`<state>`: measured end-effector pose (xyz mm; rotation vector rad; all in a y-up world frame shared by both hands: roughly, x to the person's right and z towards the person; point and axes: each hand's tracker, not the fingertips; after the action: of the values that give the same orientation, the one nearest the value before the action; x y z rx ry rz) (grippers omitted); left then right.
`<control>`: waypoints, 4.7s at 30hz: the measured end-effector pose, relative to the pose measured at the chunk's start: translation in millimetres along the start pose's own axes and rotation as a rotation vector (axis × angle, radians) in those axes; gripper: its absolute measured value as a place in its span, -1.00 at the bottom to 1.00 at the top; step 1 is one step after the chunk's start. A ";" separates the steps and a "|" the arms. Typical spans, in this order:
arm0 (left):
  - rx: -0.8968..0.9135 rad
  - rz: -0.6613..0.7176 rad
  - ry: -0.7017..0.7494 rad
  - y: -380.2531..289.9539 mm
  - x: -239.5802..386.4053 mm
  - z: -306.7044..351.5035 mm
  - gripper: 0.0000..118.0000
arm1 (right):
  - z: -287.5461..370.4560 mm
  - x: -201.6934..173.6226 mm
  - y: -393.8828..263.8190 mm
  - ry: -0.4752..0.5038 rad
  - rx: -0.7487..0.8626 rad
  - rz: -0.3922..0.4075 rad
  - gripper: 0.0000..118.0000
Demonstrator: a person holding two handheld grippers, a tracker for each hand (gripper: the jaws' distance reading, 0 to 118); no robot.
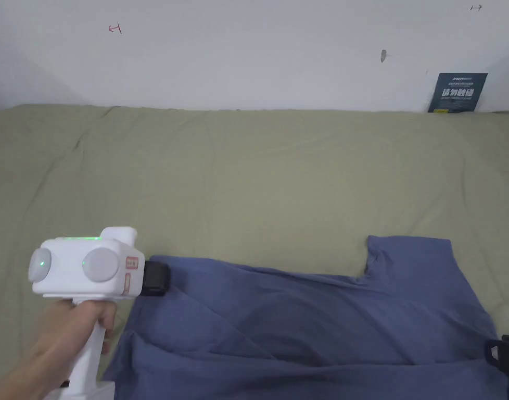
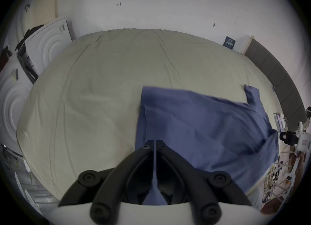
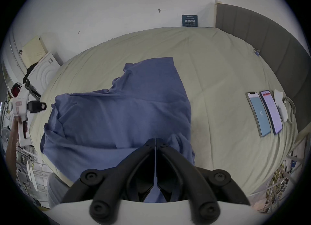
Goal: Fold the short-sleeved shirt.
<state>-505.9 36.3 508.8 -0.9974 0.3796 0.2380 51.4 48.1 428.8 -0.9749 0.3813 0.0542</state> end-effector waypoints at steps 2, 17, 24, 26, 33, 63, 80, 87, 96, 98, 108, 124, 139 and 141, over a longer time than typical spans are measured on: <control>0.031 0.028 0.039 17.5 -1.1 -22.3 0.98 | -7.2 -2.4 7.2 0.003 -0.010 0.013 -0.94; -0.124 -0.015 0.025 23.7 31.2 -70.7 0.68 | -38.3 22.3 27.9 -0.013 -0.058 0.041 -0.94; -0.120 -0.089 0.011 29.8 43.0 -66.4 -0.88 | -52.5 33.8 45.6 -0.041 -0.065 0.036 -0.94; -0.119 -0.081 0.014 30.0 41.5 -68.4 -0.88 | -59.6 36.0 54.7 -0.046 -0.074 0.030 -0.94; -0.132 -0.070 -0.010 29.6 38.2 -68.8 -0.88 | -104.1 54.4 87.4 -0.049 -0.144 0.029 0.85; 0.016 -0.020 -0.040 -8.1 21.1 4.3 -0.88 | -17.4 32.9 81.9 0.018 -0.023 0.120 -0.97; 0.138 0.008 -0.127 -110.5 -20.6 110.6 -0.88 | 76.1 34.2 -29.6 0.089 0.095 0.102 -0.97; 0.080 0.020 -0.159 -154.4 -28.0 111.4 -0.88 | 76.5 45.0 -73.0 0.086 0.077 0.095 -0.97; 0.010 0.041 -0.176 -186.4 -33.7 88.1 -0.88 | 51.6 55.2 -99.5 0.077 0.001 0.082 -0.97; -0.017 0.052 -0.179 -189.2 -35.1 82.1 -0.88 | 46.8 57.2 -101.0 0.079 -0.011 0.069 -0.97; -0.078 0.039 -0.045 -194.8 -46.7 100.0 0.79 | 62.0 50.0 -106.3 0.027 -0.013 0.058 0.94; 0.001 0.319 -0.325 -193.3 -113.0 135.1 -0.91 | 99.1 -19.2 -108.5 0.032 0.094 0.022 -0.97; -0.143 0.462 -0.674 -145.2 -138.5 61.6 0.98 | 120.1 -55.9 -103.2 0.059 0.134 0.042 -0.97; -0.188 0.475 -0.718 -146.3 -139.2 49.4 0.98 | 123.7 -56.6 -102.1 0.060 0.142 0.035 -0.97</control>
<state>-569.2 -1.5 703.2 -0.9248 -0.0755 1.0421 56.5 98.3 591.2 -0.8307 0.4513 0.0299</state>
